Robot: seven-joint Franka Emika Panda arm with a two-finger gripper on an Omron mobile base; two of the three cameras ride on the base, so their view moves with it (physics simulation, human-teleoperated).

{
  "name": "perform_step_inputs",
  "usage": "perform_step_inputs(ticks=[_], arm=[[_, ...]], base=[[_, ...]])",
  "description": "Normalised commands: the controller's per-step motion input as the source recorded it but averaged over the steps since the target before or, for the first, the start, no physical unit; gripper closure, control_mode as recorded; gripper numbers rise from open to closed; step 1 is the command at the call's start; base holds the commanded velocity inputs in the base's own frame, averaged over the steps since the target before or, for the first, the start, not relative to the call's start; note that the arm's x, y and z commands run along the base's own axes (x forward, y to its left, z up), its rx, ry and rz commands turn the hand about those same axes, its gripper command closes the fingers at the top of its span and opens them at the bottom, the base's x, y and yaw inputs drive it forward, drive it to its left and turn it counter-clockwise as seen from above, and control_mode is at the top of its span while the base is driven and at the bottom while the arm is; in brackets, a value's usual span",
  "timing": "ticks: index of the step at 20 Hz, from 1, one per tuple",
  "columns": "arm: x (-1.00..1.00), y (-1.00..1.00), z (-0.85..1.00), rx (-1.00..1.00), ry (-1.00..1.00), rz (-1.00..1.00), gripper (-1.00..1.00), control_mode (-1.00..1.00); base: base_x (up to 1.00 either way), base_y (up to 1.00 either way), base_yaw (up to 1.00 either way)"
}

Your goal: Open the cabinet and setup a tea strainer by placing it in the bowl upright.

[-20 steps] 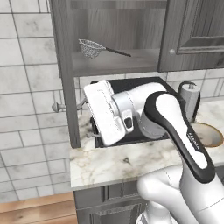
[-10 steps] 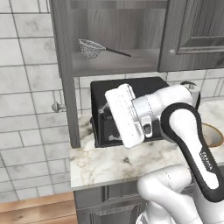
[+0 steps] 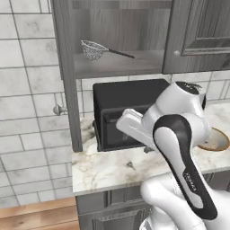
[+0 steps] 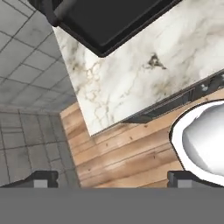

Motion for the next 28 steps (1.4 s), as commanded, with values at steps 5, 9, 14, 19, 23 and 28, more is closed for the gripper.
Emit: perform_step_inputs(ticks=[5, 9, 14, 19, 23, 28], arm=[[0.35, -0.94, -0.18, -0.53, -0.47, 0.26, -1.0, -1.0], [0.73, -1.0, 0.6, -0.2, -0.23, 0.34, -1.0, -1.0], [0.39, -0.85, 0.9, -0.2, -0.12, 0.18, -1.0, -1.0], [0.31, -0.59, 1.0, -0.06, 0.05, -0.08, -1.0, -1.0], [0.26, -0.36, 0.99, -0.01, 0.0, -0.22, -1.0, -1.0], [0.14, -0.31, 0.89, 0.0, 0.0, -0.33, -1.0, -1.0]], base=[[0.0, 0.0, 0.0], [0.0, 0.0, 0.0], [0.0, 0.0, 0.0], [0.0, 0.0, 0.0], [0.0, 0.0, 0.0], [0.0, 0.0, 0.0]])
